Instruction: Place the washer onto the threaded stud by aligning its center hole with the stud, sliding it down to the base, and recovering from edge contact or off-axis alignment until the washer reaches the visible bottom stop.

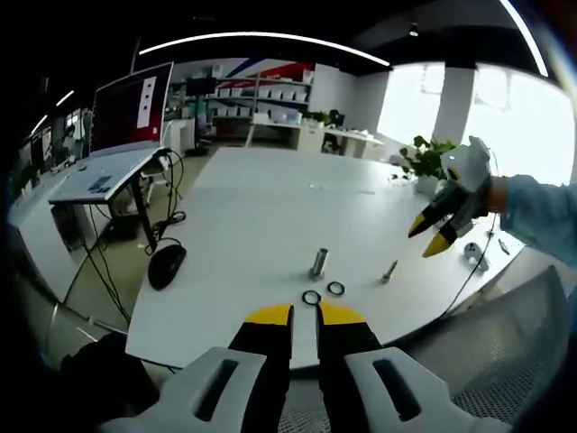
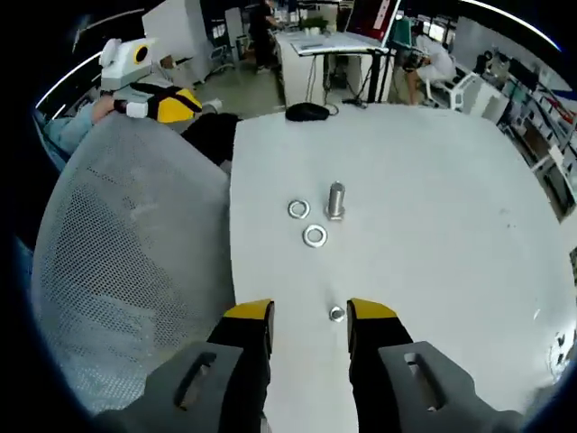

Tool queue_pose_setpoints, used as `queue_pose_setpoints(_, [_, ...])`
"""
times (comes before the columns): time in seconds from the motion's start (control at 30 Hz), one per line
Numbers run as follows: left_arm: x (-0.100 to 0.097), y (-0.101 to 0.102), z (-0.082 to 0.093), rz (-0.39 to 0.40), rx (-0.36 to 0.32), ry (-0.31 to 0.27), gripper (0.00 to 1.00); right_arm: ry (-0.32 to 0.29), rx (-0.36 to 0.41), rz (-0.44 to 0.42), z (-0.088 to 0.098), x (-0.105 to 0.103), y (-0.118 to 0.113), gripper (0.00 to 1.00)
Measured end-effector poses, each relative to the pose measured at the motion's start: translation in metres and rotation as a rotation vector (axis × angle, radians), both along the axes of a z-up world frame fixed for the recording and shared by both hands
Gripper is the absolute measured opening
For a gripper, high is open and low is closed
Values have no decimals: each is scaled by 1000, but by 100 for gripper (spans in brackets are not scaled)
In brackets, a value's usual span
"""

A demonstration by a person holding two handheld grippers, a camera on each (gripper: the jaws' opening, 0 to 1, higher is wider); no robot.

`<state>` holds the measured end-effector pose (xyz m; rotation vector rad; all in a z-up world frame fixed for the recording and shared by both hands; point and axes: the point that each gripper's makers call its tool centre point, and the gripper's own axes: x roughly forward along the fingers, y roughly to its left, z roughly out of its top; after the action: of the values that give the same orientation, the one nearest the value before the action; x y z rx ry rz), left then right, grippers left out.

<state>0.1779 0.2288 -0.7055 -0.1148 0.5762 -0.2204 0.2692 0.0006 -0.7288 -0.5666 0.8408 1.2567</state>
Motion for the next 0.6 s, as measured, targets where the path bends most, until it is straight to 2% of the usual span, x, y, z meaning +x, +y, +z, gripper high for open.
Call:
queue_pose_setpoints(0.13, [-1, -1, 1, -4, -1, -2, 7, 28, 90, -96, 23, -13, -12, 34])
queue_pose_setpoints(0.2, [-1, -1, 0, -6, 2, -1, 7, 59, 122, -178, 33, -19, -24, 34])
queue_pose_setpoints(0.33, [-2, -2, 0, -10, 4, 3, 7, 78, 270, -316, 56, -28, -38, 34])
queue_pose_setpoints(0.6, [-4, -1, -2, -17, 17, 14, 8, 98, 390, -457, 70, -61, -61, 41])
